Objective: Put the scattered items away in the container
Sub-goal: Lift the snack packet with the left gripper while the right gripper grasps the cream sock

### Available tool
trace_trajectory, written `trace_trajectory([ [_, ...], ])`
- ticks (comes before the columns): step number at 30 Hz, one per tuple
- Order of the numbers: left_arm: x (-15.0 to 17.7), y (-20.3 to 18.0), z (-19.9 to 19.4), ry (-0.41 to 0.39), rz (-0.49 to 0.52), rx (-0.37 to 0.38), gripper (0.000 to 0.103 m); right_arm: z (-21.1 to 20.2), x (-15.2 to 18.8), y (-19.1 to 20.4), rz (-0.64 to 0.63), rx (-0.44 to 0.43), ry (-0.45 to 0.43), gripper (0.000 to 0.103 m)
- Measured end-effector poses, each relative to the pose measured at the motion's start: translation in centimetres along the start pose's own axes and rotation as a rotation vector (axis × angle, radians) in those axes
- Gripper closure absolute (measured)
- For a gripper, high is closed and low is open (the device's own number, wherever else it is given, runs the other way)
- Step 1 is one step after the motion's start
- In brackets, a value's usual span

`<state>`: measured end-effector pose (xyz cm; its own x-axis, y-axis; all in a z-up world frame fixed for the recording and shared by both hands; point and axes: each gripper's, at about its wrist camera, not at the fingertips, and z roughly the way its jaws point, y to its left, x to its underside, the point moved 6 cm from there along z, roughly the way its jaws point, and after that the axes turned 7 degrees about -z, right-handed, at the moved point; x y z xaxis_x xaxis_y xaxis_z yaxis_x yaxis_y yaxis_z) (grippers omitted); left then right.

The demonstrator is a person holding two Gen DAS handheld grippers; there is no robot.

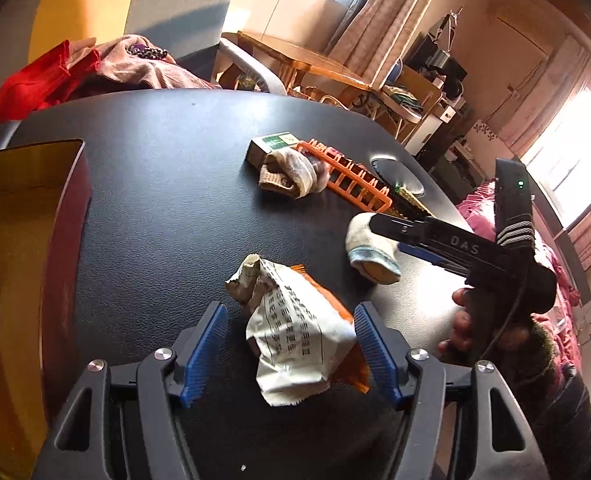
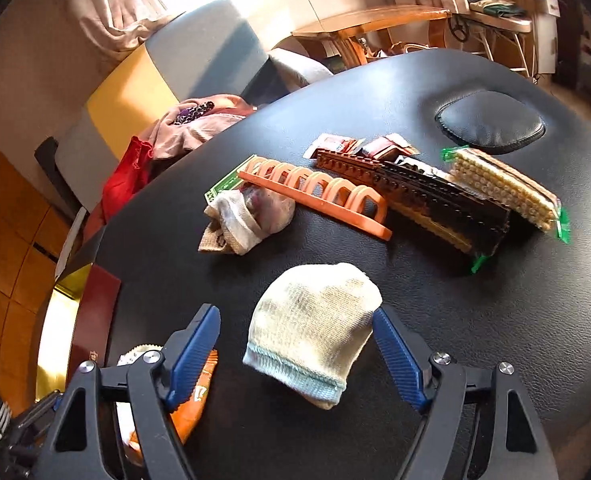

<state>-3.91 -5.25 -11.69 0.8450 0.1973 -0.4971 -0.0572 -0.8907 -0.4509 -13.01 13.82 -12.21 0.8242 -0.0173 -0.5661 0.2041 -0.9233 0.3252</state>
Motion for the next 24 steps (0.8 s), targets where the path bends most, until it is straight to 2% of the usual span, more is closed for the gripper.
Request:
trace_trajectory([
  [6,-0.8,-0.1,1.7,0.04,-0.023,0.018,0.036,1.3,0.1,0.3,-0.028,0.055,0.033,0.026],
  [10,-0.7,-0.6,2.9,0.065,-0.002,0.007,0.036,2.0,0.9,0.2,-0.062,0.082,0.054,0.029],
  [17,-0.3,-0.2,4.9,0.097,-0.015,-0.028,0.036,2.8,0.6,0.5,-0.129,0.112,0.048,0.029],
  [24,-0.5,0.1,5.8,0.108,-0.026,-0.03,0.036,3.3,0.3,0.6,-0.198,0.115,0.026,0.03],
])
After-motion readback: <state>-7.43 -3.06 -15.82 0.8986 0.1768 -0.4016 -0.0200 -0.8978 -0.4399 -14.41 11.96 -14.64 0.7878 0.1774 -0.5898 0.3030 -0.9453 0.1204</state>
